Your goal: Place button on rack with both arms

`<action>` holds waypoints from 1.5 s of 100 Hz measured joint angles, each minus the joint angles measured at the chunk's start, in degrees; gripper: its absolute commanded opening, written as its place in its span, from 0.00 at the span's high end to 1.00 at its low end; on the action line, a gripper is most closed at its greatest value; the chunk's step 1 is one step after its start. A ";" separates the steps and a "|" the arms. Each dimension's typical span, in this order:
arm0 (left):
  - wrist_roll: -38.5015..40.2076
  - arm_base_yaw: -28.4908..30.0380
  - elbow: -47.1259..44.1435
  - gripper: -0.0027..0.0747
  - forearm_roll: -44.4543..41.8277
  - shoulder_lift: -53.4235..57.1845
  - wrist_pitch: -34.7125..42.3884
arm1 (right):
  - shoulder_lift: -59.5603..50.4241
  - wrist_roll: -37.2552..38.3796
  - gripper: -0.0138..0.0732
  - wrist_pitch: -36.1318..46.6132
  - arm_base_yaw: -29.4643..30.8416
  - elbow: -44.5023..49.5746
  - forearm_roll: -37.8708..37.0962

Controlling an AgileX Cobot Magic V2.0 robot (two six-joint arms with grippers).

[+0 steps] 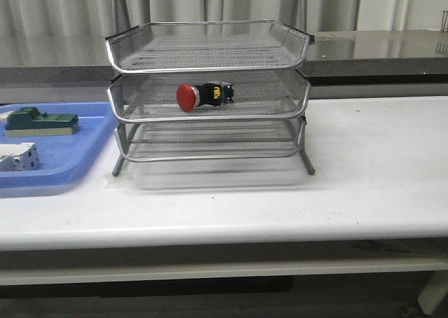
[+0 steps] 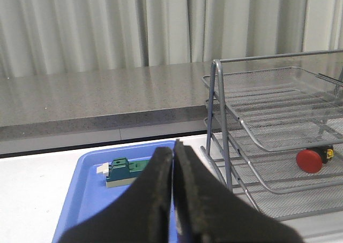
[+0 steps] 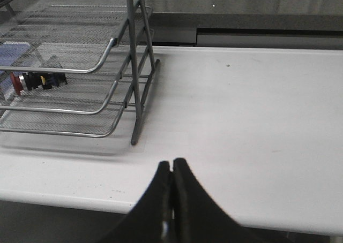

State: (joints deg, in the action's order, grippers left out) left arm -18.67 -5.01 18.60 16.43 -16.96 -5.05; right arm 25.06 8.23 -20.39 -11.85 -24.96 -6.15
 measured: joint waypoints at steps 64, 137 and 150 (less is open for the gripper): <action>0.00 0.00 0.00 0.96 0.00 0.00 0.00 | -24.66 0.00 0.91 18.30 7.30 26.43 1.76; 0.00 0.00 0.00 0.96 0.00 0.00 0.00 | -25.64 -1.13 0.91 16.69 7.30 26.65 1.89; 0.00 0.00 0.00 0.96 0.00 0.00 0.00 | -25.64 -1.13 0.91 16.69 7.30 26.65 1.89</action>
State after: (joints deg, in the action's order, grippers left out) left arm -18.67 -5.01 18.60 16.43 -16.96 -5.05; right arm -0.58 7.10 -3.70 -4.55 1.69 -4.26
